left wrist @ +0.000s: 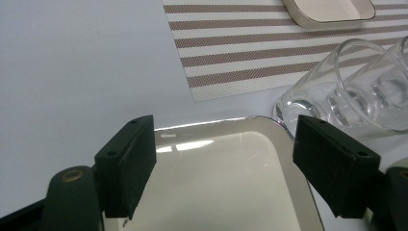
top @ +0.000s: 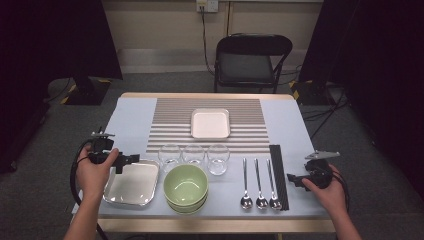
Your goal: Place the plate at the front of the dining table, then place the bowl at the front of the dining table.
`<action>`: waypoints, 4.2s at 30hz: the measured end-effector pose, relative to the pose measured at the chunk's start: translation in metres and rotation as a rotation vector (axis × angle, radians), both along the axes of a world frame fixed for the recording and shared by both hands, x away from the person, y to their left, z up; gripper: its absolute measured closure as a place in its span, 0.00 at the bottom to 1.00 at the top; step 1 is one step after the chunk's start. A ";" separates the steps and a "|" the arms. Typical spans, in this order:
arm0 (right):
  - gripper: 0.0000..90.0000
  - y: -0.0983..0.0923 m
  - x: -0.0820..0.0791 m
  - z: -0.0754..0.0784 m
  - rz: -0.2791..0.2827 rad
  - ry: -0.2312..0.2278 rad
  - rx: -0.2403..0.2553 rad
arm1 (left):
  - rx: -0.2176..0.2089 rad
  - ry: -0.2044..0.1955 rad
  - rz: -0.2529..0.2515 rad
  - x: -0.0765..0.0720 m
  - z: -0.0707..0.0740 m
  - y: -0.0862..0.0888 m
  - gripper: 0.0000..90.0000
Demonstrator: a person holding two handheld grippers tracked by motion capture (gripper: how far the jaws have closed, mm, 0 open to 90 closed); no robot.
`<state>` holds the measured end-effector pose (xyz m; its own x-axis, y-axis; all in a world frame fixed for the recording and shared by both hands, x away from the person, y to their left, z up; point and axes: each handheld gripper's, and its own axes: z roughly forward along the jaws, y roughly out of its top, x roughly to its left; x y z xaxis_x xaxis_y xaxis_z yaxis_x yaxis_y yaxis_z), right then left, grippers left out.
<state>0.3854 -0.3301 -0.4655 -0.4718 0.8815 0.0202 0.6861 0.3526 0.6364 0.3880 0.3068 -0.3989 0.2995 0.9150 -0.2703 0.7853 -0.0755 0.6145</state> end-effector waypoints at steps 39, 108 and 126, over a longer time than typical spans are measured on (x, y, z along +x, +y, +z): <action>0.16 0.037 0.013 0.036 0.133 0.035 -0.030 | 0.014 0.007 -0.023 -0.002 -0.004 -0.006 0.26; 0.16 0.161 0.039 0.106 0.402 -0.010 -0.053 | 0.006 0.001 -0.047 -0.006 -0.003 -0.004 0.26; 0.16 0.192 0.037 0.117 0.458 -0.027 -0.039 | 0.008 0.000 -0.058 -0.007 -0.003 -0.005 0.26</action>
